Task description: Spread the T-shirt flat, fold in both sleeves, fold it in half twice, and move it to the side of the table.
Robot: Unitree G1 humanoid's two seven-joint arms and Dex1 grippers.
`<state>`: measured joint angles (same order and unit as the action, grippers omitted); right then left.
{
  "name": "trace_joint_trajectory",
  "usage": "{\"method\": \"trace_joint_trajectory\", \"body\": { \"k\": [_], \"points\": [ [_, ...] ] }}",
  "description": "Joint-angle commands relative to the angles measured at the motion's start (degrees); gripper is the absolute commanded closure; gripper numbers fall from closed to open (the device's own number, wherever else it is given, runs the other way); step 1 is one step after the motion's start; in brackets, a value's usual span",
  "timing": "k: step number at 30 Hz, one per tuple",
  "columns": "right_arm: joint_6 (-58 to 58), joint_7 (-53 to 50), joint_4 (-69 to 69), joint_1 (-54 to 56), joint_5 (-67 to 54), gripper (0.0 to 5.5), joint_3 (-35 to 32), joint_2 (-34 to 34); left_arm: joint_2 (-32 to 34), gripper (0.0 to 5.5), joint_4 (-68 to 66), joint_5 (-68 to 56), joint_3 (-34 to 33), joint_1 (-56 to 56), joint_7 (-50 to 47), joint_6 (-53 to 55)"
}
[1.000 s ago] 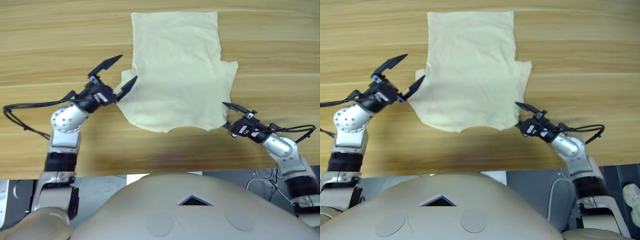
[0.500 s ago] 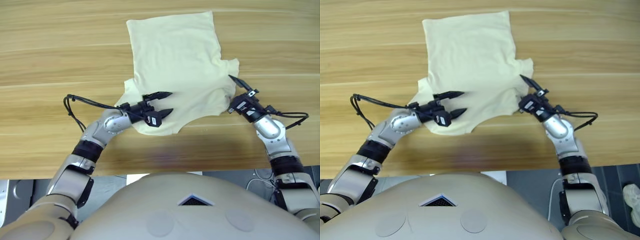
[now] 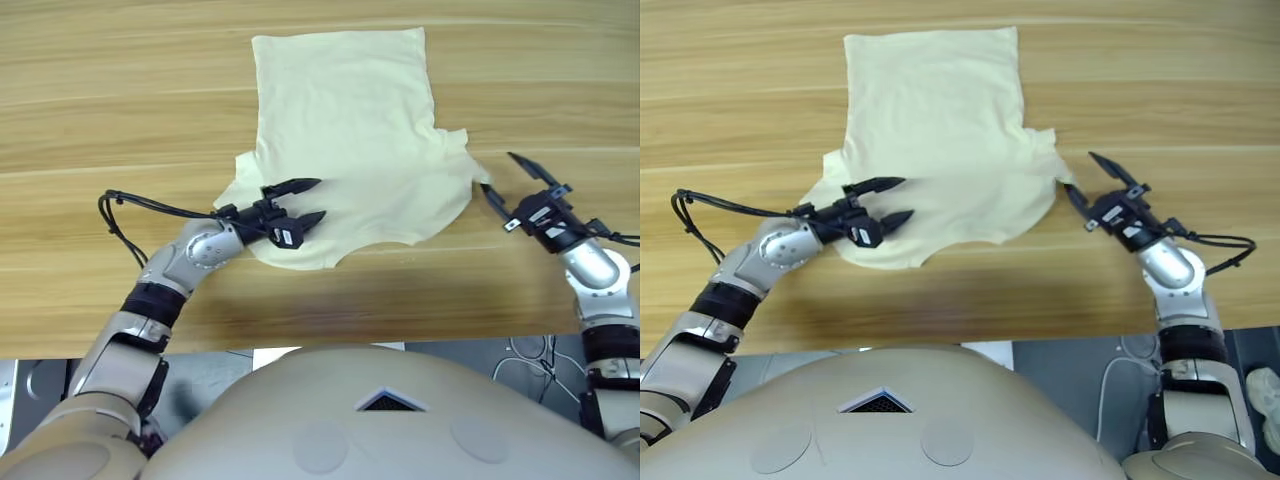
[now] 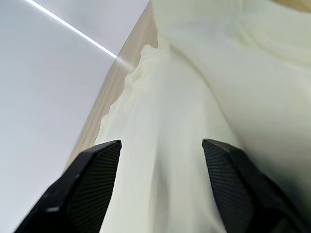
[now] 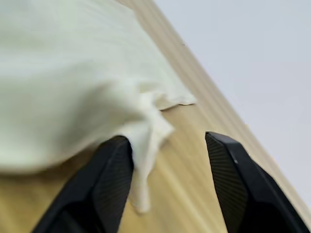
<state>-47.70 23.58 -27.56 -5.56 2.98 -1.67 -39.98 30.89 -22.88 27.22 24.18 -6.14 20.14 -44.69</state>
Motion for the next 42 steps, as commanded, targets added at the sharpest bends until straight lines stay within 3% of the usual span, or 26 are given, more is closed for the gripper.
{"method": "trace_joint_trajectory", "body": {
  "k": [1, 10, 16, 23, 27, 36, 42],
  "points": [
    [-0.4, 0.7, 1.3, 1.2, -0.7, 2.95, -0.6, -0.2, 3.8, 2.37, -3.4, 3.3, -0.3, 1.7, 0.1, 3.1],
    [1.1, -0.1, 2.8, 2.6, -2.4, 2.95, -7.5, -4.8, 9.2, 2.37, 2.4, 0.4, -3.2, 5.8, 0.4, 3.2],
    [3.7, 3.7, 8.1, 7.0, -0.2, 2.95, -1.2, -1.6, 8.7, 2.37, 12.3, -8.2, -5.8, 9.3, 2.2, 3.6],
    [6.8, -7.5, -13.7, 25.5, 22.0, 2.95, 14.1, 10.8, 4.9, 2.37, 19.7, -18.2, -11.6, 7.9, 0.5, 4.7],
    [9.8, -13.7, -25.6, 30.8, 28.3, 2.95, 18.7, 13.8, 3.5, 2.37, 23.2, -22.3, -15.6, 8.2, -0.1, 6.1],
    [11.1, -17.6, -39.5, 36.3, 27.6, 2.95, 21.4, 14.8, -1.3, 2.37, 20.2, -25.5, -26.2, 4.7, -6.3, 13.2],
    [9.0, -17.1, -41.5, 38.4, 26.1, 2.95, 21.2, 13.4, -1.8, 2.37, 18.5, -23.4, -26.3, 5.8, -5.0, 13.0]
  ]
}}
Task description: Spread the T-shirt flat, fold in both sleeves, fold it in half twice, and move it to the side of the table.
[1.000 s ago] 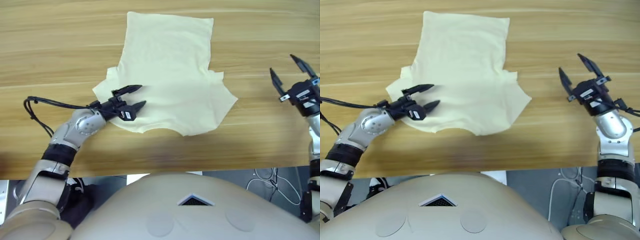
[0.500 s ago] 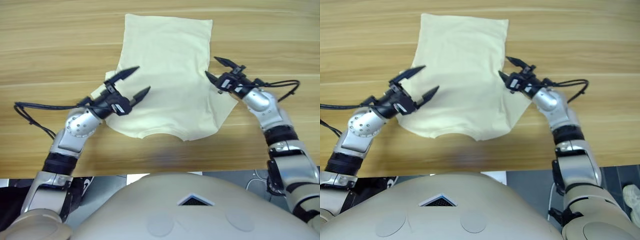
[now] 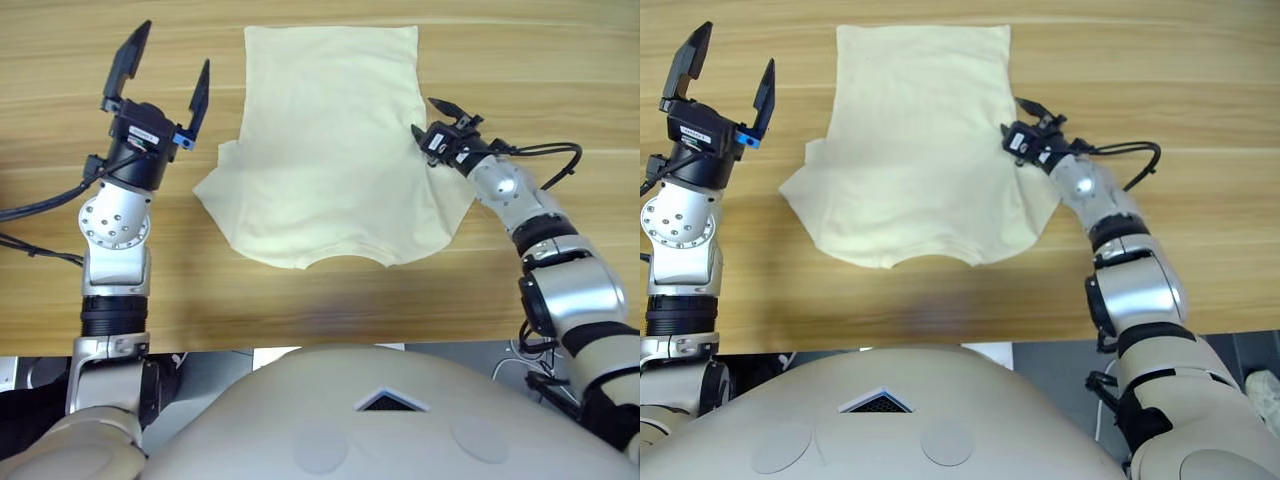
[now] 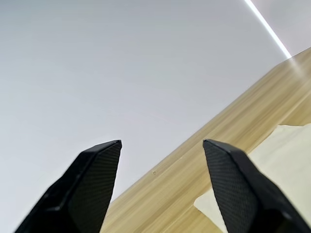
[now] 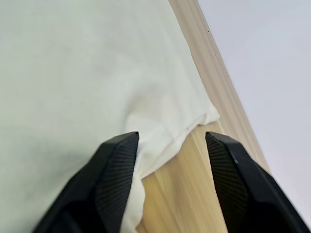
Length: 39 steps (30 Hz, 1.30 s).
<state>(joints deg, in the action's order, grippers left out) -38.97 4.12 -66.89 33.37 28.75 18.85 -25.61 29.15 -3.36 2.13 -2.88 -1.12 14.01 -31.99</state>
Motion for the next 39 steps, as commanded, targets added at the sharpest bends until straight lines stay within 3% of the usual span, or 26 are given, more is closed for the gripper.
{"method": "trace_joint_trajectory", "body": {
  "k": [1, 4, 7, 11, 15, 19, 23, 29, 39],
  "points": [
    [-0.5, 2.2, -2.0, -0.2, 0.1, 2.95, 0.6, -1.1, 0.3, 2.37, -1.5, 2.1, 0.9, 1.1, 1.6, 0.1],
    [-9.5, 0.8, 2.0, -0.7, -4.8, 2.95, -2.7, -1.3, 1.1, 2.37, -3.0, 3.0, -0.4, 2.1, 1.4, -0.1],
    [-16.3, 1.5, 14.4, -4.7, -14.4, 2.95, -8.3, -1.6, 1.4, 2.37, -3.6, 2.7, -2.2, 3.1, 1.1, 0.0],
    [-11.5, 5.7, 35.7, -15.1, -16.0, 2.95, -7.5, -1.6, 2.1, 2.37, -2.7, 3.0, -4.0, 4.9, 1.0, 0.3],
    [-6.3, 9.9, 48.7, -24.2, -10.0, 2.95, -1.8, -0.2, 9.9, 2.37, -0.3, 10.7, -3.6, 13.8, 5.4, -3.0],
    [-1.1, 6.7, 52.4, -21.1, -11.2, 2.95, -5.9, 2.6, 16.4, 2.37, 5.3, 12.0, -6.3, 24.6, 10.5, -5.5],
    [1.3, 5.5, 52.4, -17.5, -11.1, 2.95, -9.2, 1.9, 17.7, 2.37, 10.3, 21.1, -7.2, 34.0, 11.3, -2.8],
    [2.5, 5.2, 53.5, -17.4, -10.0, 2.95, -11.8, -0.6, 16.4, 2.37, 8.0, 36.0, -0.7, 26.7, 8.4, 2.7],
    [2.2, 5.5, 54.8, -20.2, -10.3, 2.95, -13.0, -2.3, 16.5, 2.37, 1.3, 44.6, 7.6, 15.4, 3.0, 5.7]
  ]
}}
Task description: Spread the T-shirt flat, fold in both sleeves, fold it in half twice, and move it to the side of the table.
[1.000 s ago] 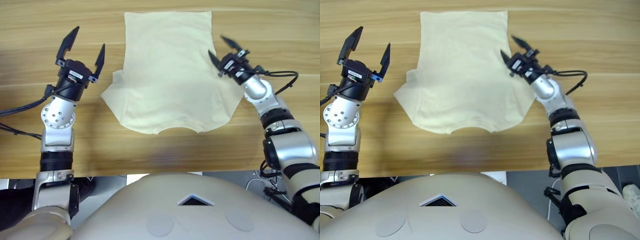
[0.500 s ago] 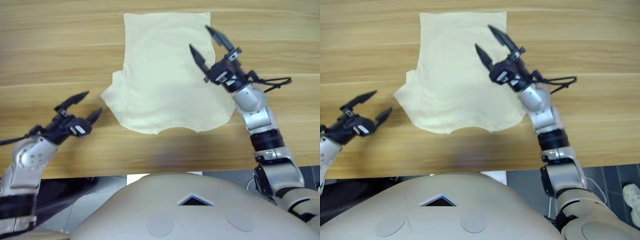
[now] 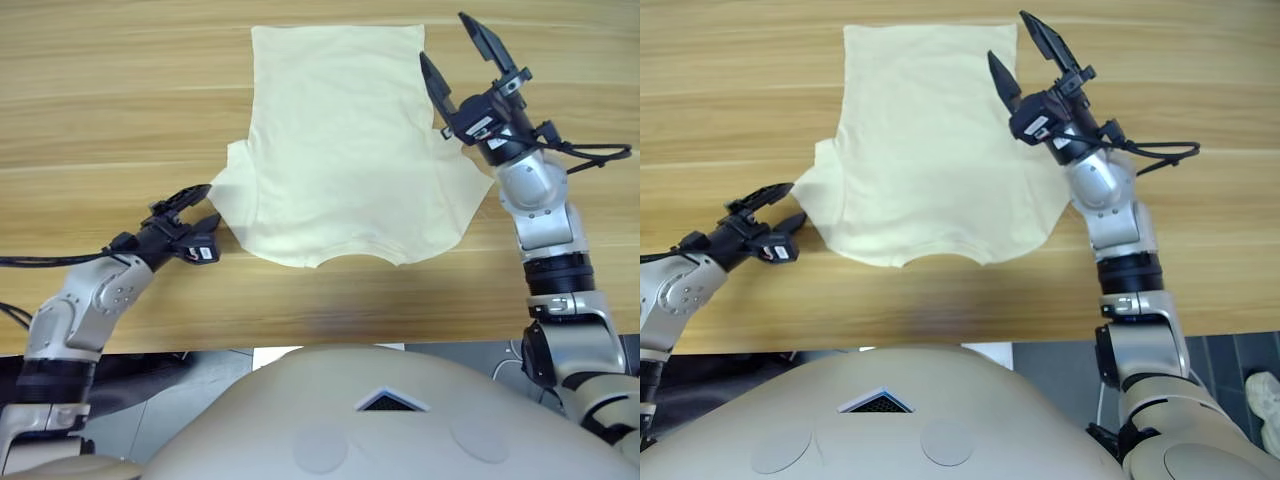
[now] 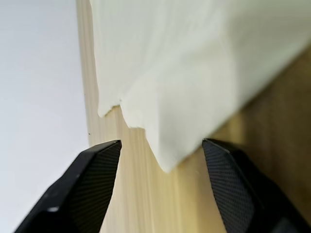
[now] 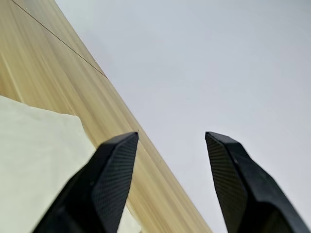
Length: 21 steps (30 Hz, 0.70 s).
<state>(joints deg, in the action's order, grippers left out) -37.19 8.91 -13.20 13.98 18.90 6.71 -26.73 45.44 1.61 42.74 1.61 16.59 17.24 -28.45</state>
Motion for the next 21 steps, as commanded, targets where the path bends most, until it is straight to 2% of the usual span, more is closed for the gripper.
{"method": "trace_joint_trajectory", "body": {
  "k": [1, 21],
  "points": [
    [0.4, 0.9, 1.0, -1.1, -1.1, 2.95, -1.1, -1.2, 0.8, 2.37, -4.3, 4.6, 3.4, -2.7, -0.5, 2.7],
    [-0.3, -0.3, -1.0, -3.2, -1.7, 2.95, -2.0, -1.0, 5.5, 2.37, -7.8, 9.3, 9.4, -10.0, -4.2, 4.8]
  ]
}}
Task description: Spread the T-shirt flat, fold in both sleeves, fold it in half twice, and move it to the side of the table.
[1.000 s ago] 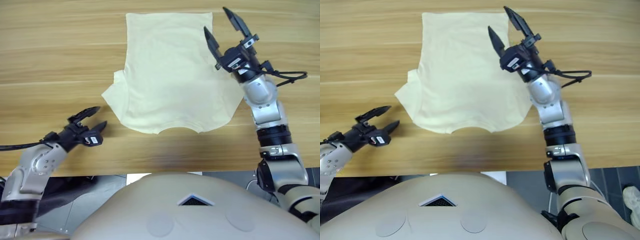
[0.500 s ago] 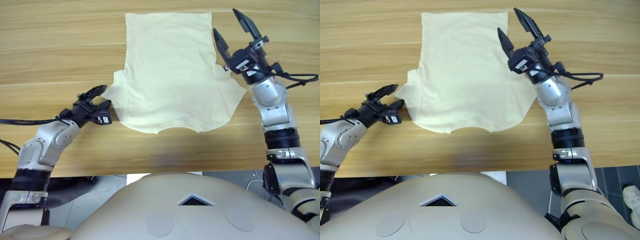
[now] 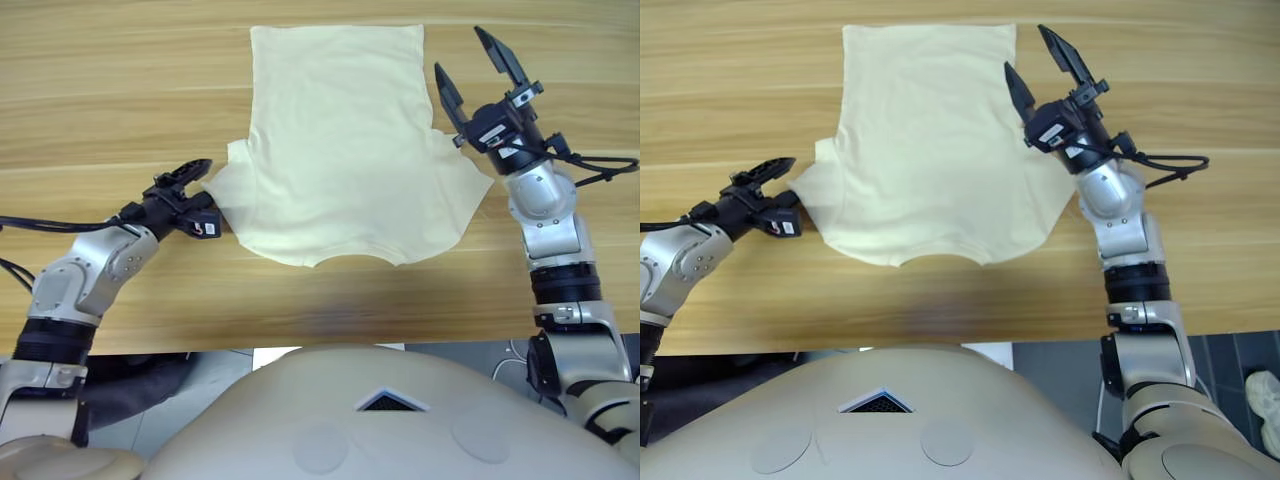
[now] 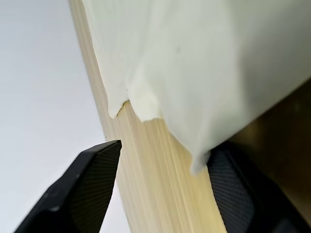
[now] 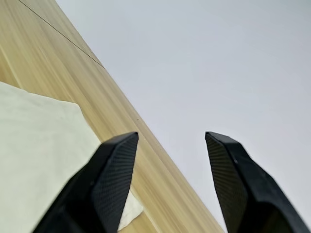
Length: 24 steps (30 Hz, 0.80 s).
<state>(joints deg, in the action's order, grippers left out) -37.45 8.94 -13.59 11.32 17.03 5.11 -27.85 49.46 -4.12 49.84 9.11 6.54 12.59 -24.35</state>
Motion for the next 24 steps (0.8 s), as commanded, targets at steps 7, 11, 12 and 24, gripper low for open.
{"method": "trace_joint_trajectory", "body": {
  "k": [7, 11, 12, 24],
  "points": [
    [-0.3, -1.1, -1.9, -0.4, 0.5, 2.95, -0.7, -0.1, 1.0, 2.37, -2.0, 1.3, 5.6, -1.1, 0.2, -1.7],
    [-0.5, -1.4, -2.2, -0.5, 0.5, 2.92, -0.7, -0.2, 1.1, 2.58, -2.3, 1.0, 6.7, -1.2, 0.3, -1.7],
    [-0.5, -1.5, -2.1, -0.6, 0.5, 2.92, -0.7, -0.2, 1.2, 2.79, -2.3, 0.9, 6.9, -1.2, 0.4, -1.5],
    [-0.7, -1.3, -1.8, -1.4, 0.1, 2.92, -0.9, -0.6, 1.3, 4.85, -3.2, 0.6, 6.6, -1.2, -1.3, 0.6]
  ]
}}
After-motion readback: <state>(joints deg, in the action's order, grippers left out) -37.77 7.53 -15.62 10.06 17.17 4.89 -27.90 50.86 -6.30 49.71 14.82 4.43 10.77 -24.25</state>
